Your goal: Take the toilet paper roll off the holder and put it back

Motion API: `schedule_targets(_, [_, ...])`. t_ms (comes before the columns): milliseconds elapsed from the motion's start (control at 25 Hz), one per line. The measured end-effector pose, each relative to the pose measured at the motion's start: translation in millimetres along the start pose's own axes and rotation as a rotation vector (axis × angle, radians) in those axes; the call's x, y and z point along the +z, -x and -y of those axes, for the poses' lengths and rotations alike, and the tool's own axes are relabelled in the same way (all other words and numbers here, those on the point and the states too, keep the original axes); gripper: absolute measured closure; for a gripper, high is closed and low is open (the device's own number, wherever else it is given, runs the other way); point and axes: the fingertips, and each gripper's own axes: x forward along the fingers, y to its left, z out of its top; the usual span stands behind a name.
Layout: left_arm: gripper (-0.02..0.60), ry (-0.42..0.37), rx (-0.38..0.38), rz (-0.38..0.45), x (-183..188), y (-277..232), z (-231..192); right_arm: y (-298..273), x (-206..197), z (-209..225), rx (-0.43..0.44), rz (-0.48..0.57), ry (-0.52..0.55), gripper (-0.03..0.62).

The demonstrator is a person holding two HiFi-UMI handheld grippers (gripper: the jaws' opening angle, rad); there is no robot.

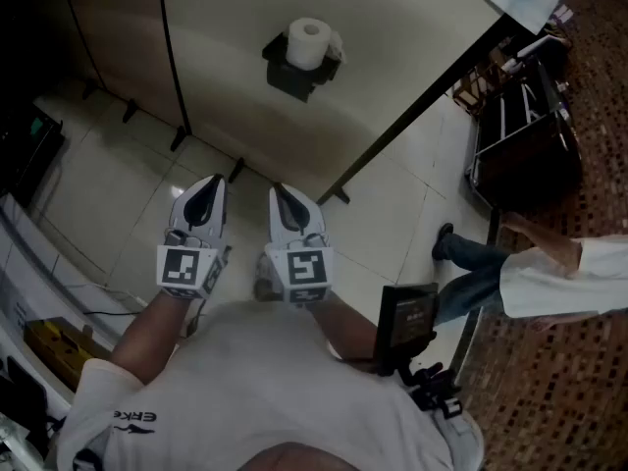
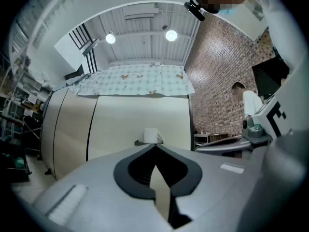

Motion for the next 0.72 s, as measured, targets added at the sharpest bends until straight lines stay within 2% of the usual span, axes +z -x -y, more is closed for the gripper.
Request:
schedule_targets(400, [0.578, -0.057, 0.023, 0.046, 7.2, -124.9, -14.7, -89.2, 20.8, 82.4, 0.056, 0.029, 0.025, 0.574])
schedule_targets(720, [0.578, -0.052, -0.030, -0.035, 0.0, -198.8, -23.2, -137.8, 15.9, 131.5, 0.012, -0.008, -0.005, 0.574])
